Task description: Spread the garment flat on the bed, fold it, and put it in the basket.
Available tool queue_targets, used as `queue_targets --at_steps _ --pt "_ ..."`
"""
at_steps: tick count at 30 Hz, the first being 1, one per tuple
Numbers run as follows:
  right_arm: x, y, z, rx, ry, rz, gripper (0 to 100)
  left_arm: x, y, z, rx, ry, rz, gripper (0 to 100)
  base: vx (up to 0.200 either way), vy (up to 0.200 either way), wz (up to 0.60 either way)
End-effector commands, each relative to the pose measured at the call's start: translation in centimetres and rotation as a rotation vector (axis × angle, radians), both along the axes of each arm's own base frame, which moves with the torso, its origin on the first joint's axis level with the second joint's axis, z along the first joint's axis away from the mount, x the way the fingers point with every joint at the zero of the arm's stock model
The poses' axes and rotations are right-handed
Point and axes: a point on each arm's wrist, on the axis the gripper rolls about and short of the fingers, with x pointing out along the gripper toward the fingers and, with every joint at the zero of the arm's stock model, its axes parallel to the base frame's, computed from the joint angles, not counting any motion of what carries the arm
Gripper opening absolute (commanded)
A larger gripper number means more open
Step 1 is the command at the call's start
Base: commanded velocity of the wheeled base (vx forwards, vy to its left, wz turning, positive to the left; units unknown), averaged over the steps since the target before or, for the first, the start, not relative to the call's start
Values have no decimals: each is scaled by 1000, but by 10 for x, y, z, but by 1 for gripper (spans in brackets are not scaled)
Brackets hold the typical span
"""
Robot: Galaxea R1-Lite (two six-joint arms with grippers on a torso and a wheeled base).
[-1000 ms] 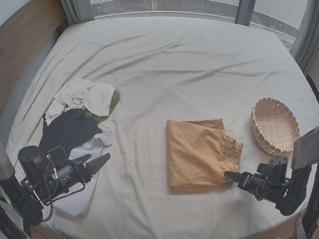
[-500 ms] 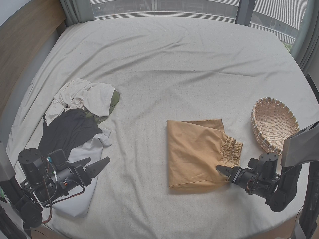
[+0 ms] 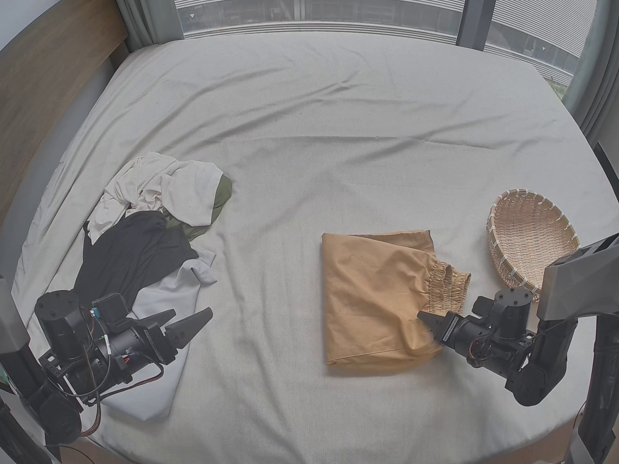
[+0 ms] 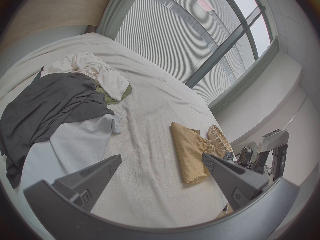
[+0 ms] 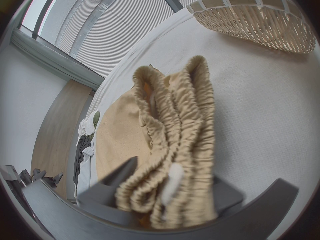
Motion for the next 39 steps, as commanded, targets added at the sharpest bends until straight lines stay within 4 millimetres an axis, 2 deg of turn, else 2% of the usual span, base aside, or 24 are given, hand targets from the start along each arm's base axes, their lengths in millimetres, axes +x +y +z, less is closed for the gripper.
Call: queue_targets --at_steps 1,3,9,10,11,12,13,17,22,27,33,39 --pt "0 1 2 3 -10 5 0 0 0 0 1 1 3 100 0 0 0" --pt "0 2 5 7 -17 8 0 0 0 0 1 0 3 100 0 0 0" --pt "-16 19 45 54 -137 97 0 -1 0 0 -3 4 12 100 0 0 0" --pt "-16 19 45 54 -137 97 0 -1 0 0 -3 4 12 100 0 0 0" --pt "-27 28 60 38 -199 154 0 -1 1 0 -3 4 14 100 0 0 0" --pt "-30 29 64 33 -215 168 0 -1 1 -1 -2 7 14 100 0 0 0" --pt "-39 35 76 29 -267 209 0 -1 1 -1 -1 8 15 100 0 0 0" --pt "-52 47 97 64 -342 284 0 -1 1 -1 -1 8 14 100 0 0 0" --pt "-47 51 110 86 -409 313 0 -1 0 -1 3 5 24 100 0 0 0" --pt "-33 53 132 126 -508 309 0 -1 1 -1 2 6 30 100 0 0 0" --pt "-40 54 154 171 -585 378 0 0 1 -1 2 6 30 100 0 0 0" --pt "-37 51 179 209 -675 378 0 -1 1 -1 2 9 30 100 0 0 0"
